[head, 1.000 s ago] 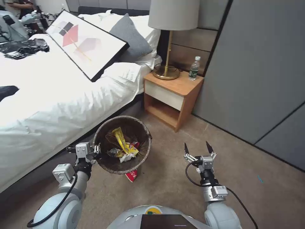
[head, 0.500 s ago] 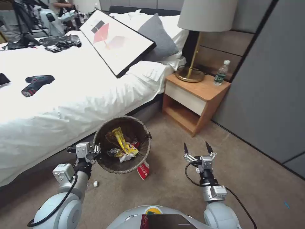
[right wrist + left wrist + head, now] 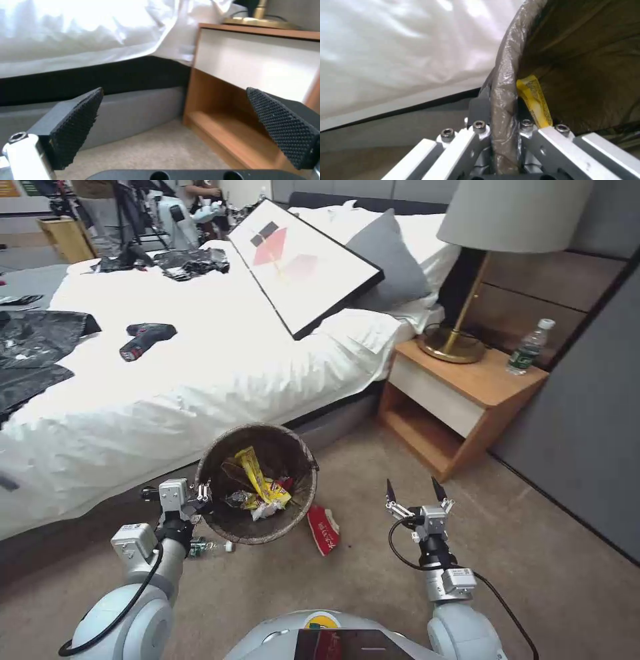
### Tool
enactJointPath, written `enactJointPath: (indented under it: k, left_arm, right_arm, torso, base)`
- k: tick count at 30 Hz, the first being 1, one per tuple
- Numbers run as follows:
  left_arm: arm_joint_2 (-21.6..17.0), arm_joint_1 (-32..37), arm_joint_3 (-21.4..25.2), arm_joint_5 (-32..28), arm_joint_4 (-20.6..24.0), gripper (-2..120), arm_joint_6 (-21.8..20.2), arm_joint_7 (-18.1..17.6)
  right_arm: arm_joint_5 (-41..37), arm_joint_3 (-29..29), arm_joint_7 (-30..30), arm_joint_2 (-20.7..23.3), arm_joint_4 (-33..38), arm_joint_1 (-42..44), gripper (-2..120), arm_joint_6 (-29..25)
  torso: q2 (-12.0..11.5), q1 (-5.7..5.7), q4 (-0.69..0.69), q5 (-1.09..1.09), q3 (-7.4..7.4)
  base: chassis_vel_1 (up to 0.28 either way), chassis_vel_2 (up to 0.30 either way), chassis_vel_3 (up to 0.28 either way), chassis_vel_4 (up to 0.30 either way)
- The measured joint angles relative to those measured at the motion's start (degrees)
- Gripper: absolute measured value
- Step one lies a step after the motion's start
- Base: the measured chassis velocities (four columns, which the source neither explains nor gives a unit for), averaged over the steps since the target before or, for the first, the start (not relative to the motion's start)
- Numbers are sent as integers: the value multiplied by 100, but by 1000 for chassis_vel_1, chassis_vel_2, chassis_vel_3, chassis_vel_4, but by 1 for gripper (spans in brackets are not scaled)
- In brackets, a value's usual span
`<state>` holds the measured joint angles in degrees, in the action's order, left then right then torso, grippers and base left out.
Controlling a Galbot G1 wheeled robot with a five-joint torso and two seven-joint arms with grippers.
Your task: Pick up the trash bin, then pick up the garbage from the floor and place it into the trash bin.
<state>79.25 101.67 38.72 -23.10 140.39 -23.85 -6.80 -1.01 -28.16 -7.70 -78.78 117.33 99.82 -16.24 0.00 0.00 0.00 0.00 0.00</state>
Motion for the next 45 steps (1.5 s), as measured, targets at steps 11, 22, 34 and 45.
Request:
enactJointPath:
  k: [11, 22, 34, 45]
  left_arm:
    - [2, -2, -11, 15, -17, 0, 38, 2]
    - [1, -4, -19, 25, -38, 0, 42, 8]
    - [-21, -8, -20, 55, -74, 0, 123, -4]
    - [-35, 1, -19, 65, -74, 0, 144, -2]
  right_arm:
    - [-53, -16, -17, 33, -27, -24, 100, 0]
    - [-86, -35, -29, 36, -48, -38, 100, 3]
    - [-265, -129, -108, 81, -82, -40, 100, 128]
    - [-739, -306, -50, 317, -215, -11, 100, 606]
  torso:
    - [0, 0, 0, 0, 0]
    - [0, 0, 0, 0, 0]
    - [0, 0, -1, 0, 0]
    - [0, 0, 0, 1, 0]
  base:
    - [78, 89, 96, 91]
    - [100, 84, 83, 82]
    - [55, 61, 58, 52]
    - [0, 0, 0, 0]
